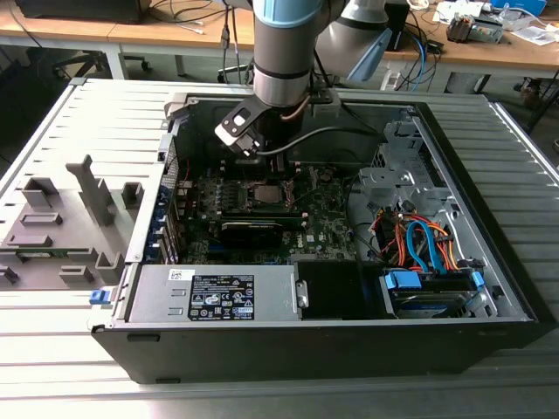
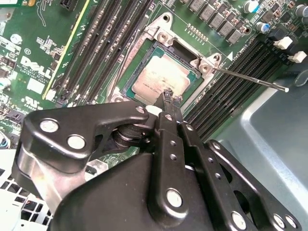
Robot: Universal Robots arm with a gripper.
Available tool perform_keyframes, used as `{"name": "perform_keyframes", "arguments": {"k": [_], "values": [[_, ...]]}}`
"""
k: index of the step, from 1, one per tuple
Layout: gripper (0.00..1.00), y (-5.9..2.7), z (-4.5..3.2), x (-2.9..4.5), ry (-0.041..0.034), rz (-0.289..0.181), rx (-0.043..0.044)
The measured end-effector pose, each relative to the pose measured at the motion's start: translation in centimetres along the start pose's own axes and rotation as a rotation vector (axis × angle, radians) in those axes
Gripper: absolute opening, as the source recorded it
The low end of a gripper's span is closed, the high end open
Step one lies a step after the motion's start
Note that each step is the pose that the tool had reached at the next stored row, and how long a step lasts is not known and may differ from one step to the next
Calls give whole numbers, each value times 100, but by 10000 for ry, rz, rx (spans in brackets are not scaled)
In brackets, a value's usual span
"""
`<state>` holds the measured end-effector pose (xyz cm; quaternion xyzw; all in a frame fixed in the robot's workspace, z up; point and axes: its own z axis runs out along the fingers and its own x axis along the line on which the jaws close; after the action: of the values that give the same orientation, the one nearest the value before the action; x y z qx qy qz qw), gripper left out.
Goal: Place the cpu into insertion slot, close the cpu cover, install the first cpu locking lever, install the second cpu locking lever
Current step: 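Place the cpu into insertion slot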
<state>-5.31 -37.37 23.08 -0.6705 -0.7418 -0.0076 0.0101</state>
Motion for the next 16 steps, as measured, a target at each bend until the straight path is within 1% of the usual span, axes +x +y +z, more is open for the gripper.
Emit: {"name": "perform_keyframes", "arguments": {"k": [10,14,16], "values": [[11,0,-66,1,4,0,0],[11,4,-216,5,4,0,1],[11,4,-227,5,4,0,1]]}}
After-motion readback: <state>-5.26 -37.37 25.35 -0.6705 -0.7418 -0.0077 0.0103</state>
